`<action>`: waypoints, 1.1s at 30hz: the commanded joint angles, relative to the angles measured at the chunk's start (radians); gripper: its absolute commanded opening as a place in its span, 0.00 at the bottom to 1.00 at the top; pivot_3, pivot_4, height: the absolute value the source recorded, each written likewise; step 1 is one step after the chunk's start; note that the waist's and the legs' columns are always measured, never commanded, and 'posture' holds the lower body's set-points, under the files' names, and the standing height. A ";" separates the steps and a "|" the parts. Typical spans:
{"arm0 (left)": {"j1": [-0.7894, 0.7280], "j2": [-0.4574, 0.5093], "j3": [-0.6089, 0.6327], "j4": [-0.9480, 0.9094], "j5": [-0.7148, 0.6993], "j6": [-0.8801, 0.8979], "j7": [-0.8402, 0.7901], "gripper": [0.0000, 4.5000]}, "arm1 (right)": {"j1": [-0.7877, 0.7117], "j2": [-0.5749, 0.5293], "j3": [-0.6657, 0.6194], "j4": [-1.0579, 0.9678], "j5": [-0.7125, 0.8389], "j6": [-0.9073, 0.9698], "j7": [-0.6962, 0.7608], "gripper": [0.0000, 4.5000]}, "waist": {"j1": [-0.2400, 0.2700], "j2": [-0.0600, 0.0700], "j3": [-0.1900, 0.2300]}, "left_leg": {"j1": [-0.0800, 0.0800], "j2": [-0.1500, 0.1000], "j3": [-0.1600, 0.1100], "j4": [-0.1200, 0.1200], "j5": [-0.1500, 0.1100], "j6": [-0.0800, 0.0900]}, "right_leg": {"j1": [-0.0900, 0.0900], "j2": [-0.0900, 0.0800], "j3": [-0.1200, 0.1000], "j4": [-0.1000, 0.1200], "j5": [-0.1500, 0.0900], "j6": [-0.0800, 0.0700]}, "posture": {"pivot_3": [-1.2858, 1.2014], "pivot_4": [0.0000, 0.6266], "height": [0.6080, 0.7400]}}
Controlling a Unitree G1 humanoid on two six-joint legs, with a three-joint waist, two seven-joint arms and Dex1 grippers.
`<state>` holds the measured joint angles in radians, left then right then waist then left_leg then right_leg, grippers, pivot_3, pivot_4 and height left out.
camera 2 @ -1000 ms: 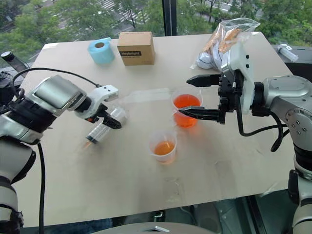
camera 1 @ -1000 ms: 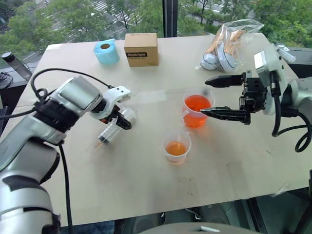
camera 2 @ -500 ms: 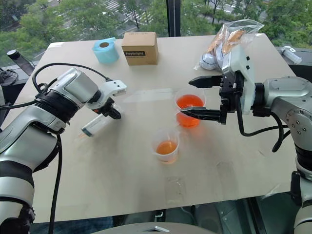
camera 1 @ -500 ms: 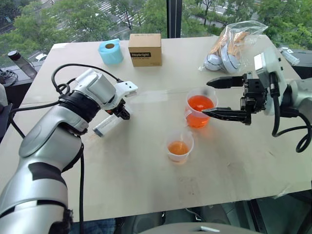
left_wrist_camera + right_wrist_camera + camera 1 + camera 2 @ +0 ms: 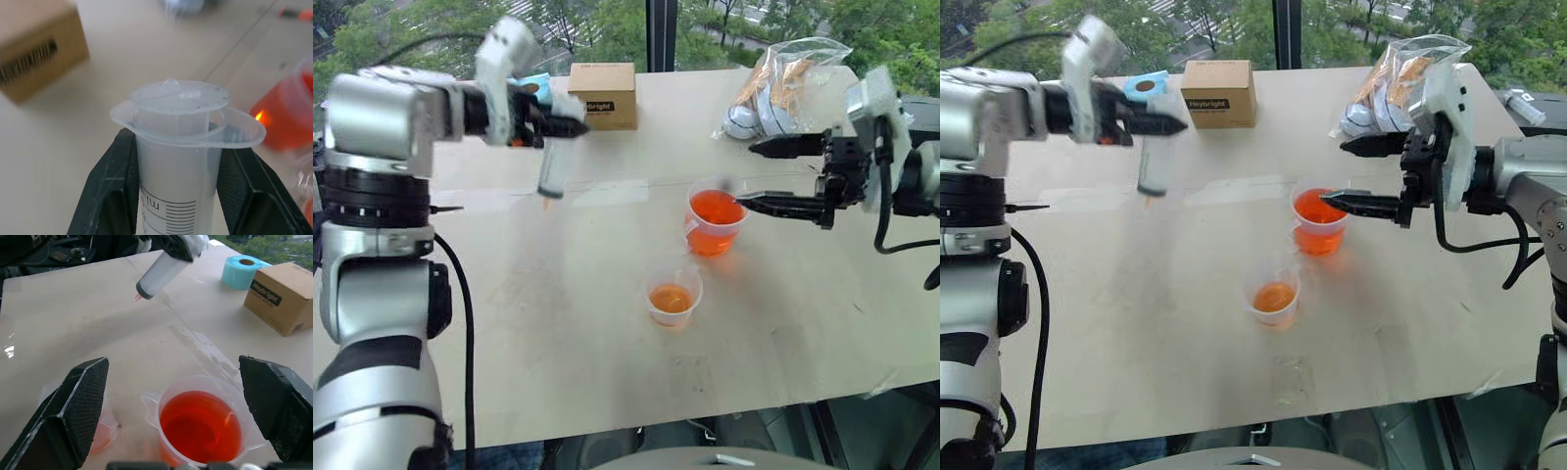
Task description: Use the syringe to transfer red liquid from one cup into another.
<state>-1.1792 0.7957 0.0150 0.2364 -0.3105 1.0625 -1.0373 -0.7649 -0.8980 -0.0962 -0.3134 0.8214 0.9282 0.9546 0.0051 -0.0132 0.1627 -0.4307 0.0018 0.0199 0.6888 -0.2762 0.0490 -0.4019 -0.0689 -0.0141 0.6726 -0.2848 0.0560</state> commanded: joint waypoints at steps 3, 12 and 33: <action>0.038 -0.188 0.159 -0.160 -0.105 -0.187 0.143 0.33 | -0.056 0.024 -0.071 0.063 -0.038 -0.117 -0.014 1.00 | 0.006 0.000 0.000 | 0.000 0.000 0.000 0.002 0.000 0.000 | 0.000 -0.001 0.000 0.001 0.000 0.000 | 0.52 0.24 1.00; 0.116 -0.501 0.066 -0.267 -0.172 -0.389 0.212 0.33 | -0.109 0.145 -0.146 0.112 -0.030 -0.204 -0.138 1.00 | 0.000 -0.001 -0.001 | 0.000 0.000 0.001 0.004 0.000 0.000 | 0.000 0.000 0.000 0.005 0.000 0.000 | 0.52 0.24 1.00; 0.172 -0.596 -0.106 -0.118 -0.140 -0.536 0.110 0.33 | -0.309 0.053 0.003 0.091 0.083 0.227 -0.278 1.00 | -0.014 0.000 -0.001 | 0.001 0.000 0.002 0.004 0.000 0.000 | 0.000 0.002 0.001 0.005 0.000 0.000 | 0.52 0.24 1.00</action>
<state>-0.9790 0.2003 -0.0905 0.1281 -0.4544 0.5562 -0.9215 -1.0509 -0.8167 -0.0963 -0.2176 0.9080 1.1259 0.6520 -0.0093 -0.0132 0.1617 -0.4302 0.0016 0.0214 0.6928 -0.2762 0.0491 -0.4016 -0.0664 -0.0134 0.6774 -0.2846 0.0562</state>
